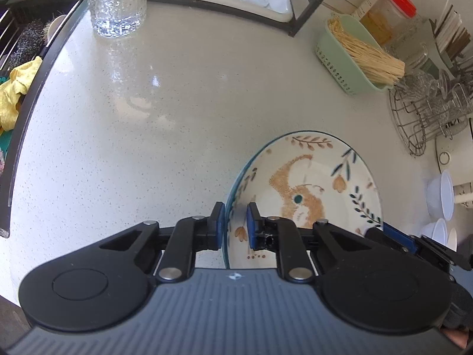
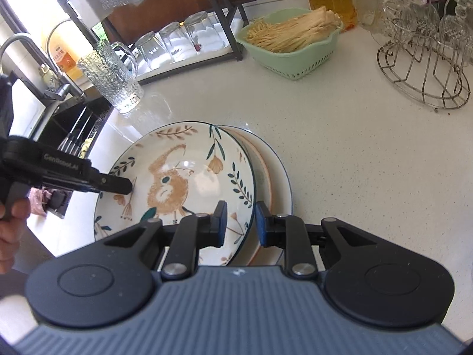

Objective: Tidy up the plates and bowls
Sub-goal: 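Lower the bird-print plate onto the stack and open the left tool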

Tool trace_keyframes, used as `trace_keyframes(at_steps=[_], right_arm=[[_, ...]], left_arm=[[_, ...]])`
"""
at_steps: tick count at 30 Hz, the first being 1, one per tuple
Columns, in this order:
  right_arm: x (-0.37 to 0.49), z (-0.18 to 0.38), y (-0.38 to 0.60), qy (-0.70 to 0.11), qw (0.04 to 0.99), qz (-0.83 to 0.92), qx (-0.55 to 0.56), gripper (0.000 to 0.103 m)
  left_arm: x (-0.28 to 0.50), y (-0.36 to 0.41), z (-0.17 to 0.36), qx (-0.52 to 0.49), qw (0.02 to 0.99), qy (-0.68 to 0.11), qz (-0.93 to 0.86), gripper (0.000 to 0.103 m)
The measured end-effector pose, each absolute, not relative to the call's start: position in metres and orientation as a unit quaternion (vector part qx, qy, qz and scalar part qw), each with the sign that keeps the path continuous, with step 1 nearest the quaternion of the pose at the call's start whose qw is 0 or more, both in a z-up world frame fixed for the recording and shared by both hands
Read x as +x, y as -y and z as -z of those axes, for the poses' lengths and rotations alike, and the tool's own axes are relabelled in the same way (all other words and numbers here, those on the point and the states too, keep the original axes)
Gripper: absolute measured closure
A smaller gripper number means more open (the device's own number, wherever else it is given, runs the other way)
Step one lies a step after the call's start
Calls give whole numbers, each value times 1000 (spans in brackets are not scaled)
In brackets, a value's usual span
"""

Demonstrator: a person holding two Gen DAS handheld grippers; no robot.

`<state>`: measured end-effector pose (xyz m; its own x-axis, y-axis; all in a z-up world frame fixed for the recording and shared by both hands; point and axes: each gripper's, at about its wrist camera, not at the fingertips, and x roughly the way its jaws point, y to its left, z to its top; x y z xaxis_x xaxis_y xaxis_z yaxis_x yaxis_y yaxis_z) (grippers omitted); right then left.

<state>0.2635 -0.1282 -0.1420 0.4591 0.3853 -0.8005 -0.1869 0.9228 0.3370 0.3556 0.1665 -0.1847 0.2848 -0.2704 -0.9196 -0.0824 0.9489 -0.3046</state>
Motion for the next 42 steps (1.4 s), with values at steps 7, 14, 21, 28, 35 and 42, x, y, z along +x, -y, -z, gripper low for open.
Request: trace_keyframes(at_steps=[7, 14, 21, 28, 35, 42], right_arm=[[255, 132, 127, -468, 860, -190, 73, 78], [250, 128, 136, -463, 862, -190, 75, 78], [239, 108, 149, -440, 873, -185, 98, 78], [222, 77, 161, -395, 894, -192, 89, 78], [196, 54, 168, -363, 910, -187, 74, 78], [175, 46, 179, -345, 919, -172, 85, 78]], left_arm=[[357, -166, 184, -154, 794, -586, 48, 91], [345, -166, 172, -149, 811, -564, 45, 91], [319, -153, 143, -142, 840, -522, 49, 91], [287, -124, 111, -143, 864, -478, 62, 91], [256, -97, 86, -131, 879, -451, 86, 91], [232, -79, 71, -111, 883, -446, 94, 91]])
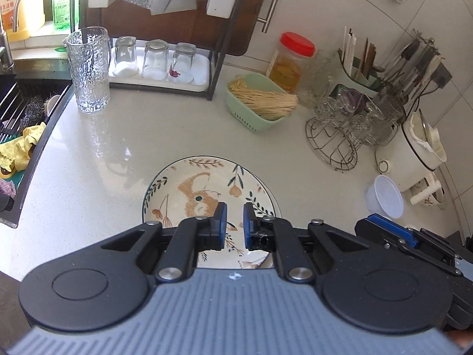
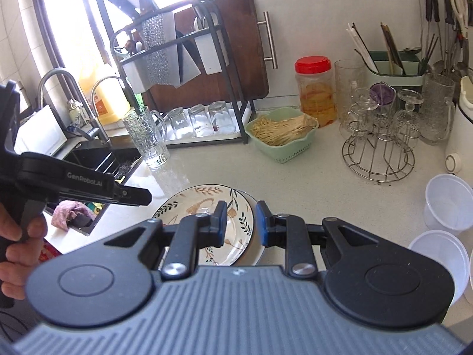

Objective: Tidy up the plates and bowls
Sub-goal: 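Lower the bird-print plate onto the stack and open the left tool, then move the left tool to the rim of the nearest white plastic bowl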

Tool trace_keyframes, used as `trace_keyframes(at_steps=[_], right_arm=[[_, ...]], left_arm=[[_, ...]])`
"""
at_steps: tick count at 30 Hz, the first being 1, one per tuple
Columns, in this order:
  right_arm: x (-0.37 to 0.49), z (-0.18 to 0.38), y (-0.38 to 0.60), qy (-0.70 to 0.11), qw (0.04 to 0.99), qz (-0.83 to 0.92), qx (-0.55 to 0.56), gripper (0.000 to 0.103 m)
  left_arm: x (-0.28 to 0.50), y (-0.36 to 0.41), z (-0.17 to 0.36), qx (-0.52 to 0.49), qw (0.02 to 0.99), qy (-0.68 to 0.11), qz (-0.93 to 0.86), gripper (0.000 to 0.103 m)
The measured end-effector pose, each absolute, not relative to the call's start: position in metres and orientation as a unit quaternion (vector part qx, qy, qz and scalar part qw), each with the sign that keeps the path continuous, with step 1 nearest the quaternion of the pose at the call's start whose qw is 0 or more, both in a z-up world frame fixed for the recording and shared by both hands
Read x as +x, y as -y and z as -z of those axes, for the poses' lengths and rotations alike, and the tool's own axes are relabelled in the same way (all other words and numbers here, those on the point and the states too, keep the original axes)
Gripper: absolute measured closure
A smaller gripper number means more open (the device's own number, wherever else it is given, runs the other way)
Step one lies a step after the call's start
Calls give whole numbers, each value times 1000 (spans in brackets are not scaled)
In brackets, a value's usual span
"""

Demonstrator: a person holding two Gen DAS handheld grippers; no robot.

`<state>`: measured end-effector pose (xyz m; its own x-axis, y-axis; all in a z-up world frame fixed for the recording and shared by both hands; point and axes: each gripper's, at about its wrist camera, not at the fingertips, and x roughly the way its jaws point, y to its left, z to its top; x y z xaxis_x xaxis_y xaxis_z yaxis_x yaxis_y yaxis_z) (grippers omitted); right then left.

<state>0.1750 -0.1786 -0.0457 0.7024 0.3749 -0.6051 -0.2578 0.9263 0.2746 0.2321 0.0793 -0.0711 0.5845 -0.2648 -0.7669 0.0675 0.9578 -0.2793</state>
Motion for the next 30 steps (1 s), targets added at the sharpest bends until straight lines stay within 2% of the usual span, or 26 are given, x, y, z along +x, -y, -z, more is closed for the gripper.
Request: trace_keyframes(at_steps=[12, 22, 30], right_arm=[[159, 41, 189, -329, 928, -145, 95, 78], [149, 59, 205, -332, 934, -84, 98, 77], [136, 80, 232, -348, 931, -14, 107, 77]], left_arm=[[218, -66, 56, -82, 898, -414, 120, 91], [228, -31, 80, -60, 884, -428, 176, 91], [245, 26, 113, -28, 859, -455, 233, 90]])
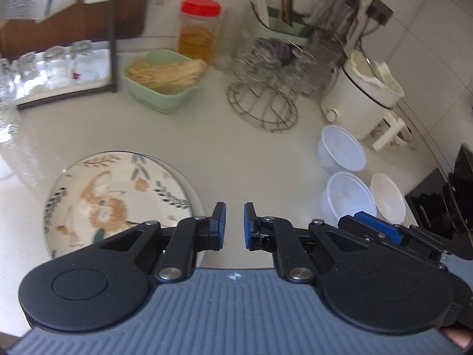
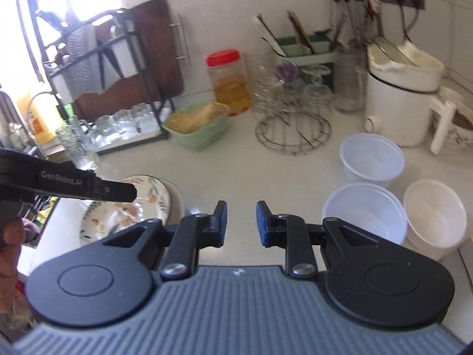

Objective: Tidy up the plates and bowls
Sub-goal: 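Move the left tool to the rim of the nearest white plastic bowl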

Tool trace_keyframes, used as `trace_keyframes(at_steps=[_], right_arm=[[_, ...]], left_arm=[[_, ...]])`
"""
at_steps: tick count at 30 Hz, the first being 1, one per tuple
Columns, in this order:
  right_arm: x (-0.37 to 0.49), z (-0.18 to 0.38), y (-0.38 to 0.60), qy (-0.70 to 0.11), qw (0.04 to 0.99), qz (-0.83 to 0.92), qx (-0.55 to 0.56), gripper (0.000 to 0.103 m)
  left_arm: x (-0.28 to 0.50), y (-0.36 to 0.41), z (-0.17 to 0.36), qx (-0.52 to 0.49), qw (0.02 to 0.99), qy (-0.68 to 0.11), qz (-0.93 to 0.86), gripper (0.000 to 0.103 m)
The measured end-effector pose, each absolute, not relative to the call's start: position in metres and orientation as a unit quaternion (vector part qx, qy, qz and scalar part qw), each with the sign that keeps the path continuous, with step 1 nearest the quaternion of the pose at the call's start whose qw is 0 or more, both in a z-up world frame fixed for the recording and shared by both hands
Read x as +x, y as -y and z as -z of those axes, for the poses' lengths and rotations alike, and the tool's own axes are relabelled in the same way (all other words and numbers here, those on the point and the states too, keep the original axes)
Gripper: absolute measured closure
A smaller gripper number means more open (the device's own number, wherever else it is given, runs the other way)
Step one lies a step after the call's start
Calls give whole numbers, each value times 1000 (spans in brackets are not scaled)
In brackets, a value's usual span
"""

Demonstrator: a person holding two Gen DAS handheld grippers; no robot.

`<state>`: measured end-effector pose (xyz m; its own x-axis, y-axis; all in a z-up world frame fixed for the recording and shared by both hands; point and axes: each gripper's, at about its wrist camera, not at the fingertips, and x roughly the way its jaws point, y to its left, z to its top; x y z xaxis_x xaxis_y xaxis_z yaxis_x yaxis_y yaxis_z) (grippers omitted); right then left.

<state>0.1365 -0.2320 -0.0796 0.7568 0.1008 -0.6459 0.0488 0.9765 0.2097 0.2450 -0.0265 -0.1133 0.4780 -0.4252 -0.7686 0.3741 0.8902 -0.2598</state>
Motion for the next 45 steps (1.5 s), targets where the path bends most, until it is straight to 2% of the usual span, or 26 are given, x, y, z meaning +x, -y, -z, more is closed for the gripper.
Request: trace_keyframes(at_steps=[4, 9, 12, 17, 20, 21, 29, 45], right_arm=[[131, 92, 248, -359, 925, 24, 124, 77], [132, 104, 265, -368, 920, 57, 124, 77], [134, 109, 273, -372, 916, 73, 130, 77], [136, 117, 283, -377, 910, 101, 143, 77], [135, 123, 288, -374, 908, 114, 154, 53], [134, 125, 289, -372, 907, 118, 158, 52], [130, 137, 305, -356, 899, 160, 201, 53], [140, 162, 335, -362, 872, 271, 190, 54]], left_arm=[[256, 57, 132, -12, 842, -470, 264, 85], [267, 84, 147, 8, 832, -475, 287, 59], [278, 91, 155, 9, 825, -484, 292, 51], [295, 108, 164, 9, 817, -491, 301, 51], [304, 117, 166, 4, 814, -491, 311, 51], [307, 121, 167, 1, 812, -492, 314, 51], [320, 152, 170, 2, 790, -502, 351, 51], [337, 207, 192, 17, 763, -520, 383, 53]])
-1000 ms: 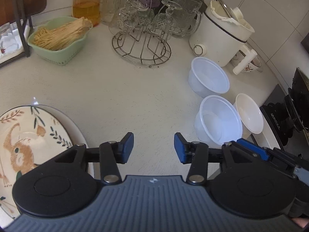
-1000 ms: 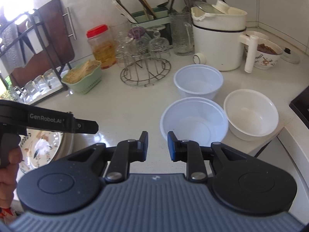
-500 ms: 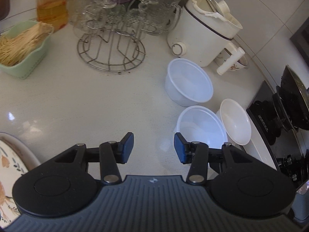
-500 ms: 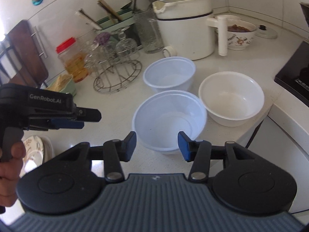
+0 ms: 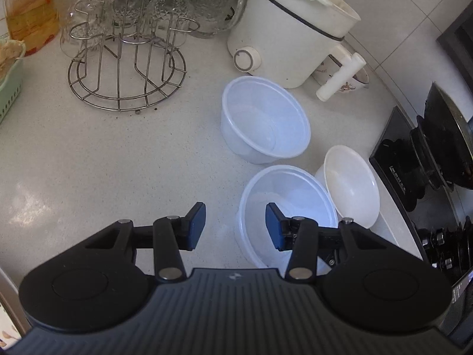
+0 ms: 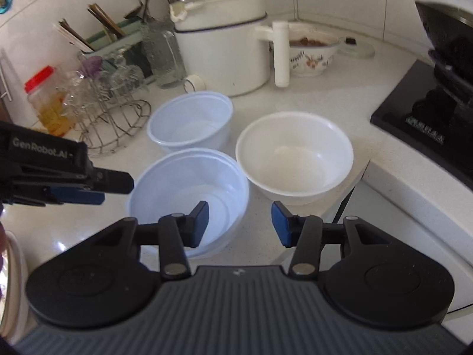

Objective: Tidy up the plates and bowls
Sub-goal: 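Move the left tool to the rim of the nearest white plastic bowl, then close the left tool on the rim of the white plastic bowl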

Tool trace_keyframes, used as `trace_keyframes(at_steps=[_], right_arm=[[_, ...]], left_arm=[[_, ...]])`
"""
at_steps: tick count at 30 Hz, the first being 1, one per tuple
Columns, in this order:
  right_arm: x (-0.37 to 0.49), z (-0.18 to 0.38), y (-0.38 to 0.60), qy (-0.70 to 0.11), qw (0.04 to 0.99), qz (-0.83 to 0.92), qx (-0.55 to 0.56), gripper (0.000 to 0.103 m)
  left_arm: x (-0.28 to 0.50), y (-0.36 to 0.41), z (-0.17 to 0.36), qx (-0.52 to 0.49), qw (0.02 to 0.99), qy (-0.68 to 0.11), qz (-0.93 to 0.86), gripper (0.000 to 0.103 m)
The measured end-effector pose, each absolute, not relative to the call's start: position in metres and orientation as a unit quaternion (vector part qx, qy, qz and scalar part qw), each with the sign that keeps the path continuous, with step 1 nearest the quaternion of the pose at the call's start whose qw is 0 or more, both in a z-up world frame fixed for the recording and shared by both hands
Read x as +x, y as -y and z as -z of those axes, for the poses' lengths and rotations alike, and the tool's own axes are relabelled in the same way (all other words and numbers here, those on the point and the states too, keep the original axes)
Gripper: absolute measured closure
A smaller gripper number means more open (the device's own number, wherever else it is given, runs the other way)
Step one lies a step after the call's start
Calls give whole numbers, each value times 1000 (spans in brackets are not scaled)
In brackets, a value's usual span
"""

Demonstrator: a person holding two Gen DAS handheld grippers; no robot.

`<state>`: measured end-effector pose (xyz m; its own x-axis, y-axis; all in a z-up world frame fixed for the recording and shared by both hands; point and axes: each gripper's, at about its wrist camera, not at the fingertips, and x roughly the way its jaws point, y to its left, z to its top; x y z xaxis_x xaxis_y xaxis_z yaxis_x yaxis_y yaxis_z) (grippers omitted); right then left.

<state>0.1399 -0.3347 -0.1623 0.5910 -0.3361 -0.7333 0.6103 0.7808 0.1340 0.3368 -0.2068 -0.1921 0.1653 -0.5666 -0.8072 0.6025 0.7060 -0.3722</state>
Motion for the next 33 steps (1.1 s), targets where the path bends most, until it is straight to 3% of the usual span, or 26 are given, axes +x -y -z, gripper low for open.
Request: trace_keyframes(at_steps=[4, 6, 9, 17, 21, 27, 29, 32, 33], right_arm=[[144, 173, 340, -365, 867, 266, 211, 57], [148, 175, 340, -369, 865, 264, 215, 69], [152, 176, 338, -373, 864, 262, 212, 79], [156, 177, 339, -377, 865, 252, 217, 85], [157, 176, 340, -380, 865, 235, 228, 93], [165, 172, 328, -386, 871, 210, 220, 94], [166, 171, 327, -389, 872, 206, 215, 94], [166, 172, 325, -395, 871, 203, 210, 94], [166, 172, 325, -397, 871, 202, 209, 94]], left_arm=[[339, 209, 193, 26, 765, -521, 379, 70], [338, 208, 192, 26, 760, -523, 384, 81], [335, 209, 191, 33, 754, -526, 392, 87], [331, 213, 191, 32, 749, -522, 407, 88], [325, 214, 185, 32, 748, -515, 417, 88], [322, 195, 175, 29, 766, -504, 399, 88], [325, 185, 173, 29, 780, -499, 376, 82], [329, 170, 173, 22, 793, -494, 355, 50], [330, 166, 174, 18, 796, -492, 352, 47]])
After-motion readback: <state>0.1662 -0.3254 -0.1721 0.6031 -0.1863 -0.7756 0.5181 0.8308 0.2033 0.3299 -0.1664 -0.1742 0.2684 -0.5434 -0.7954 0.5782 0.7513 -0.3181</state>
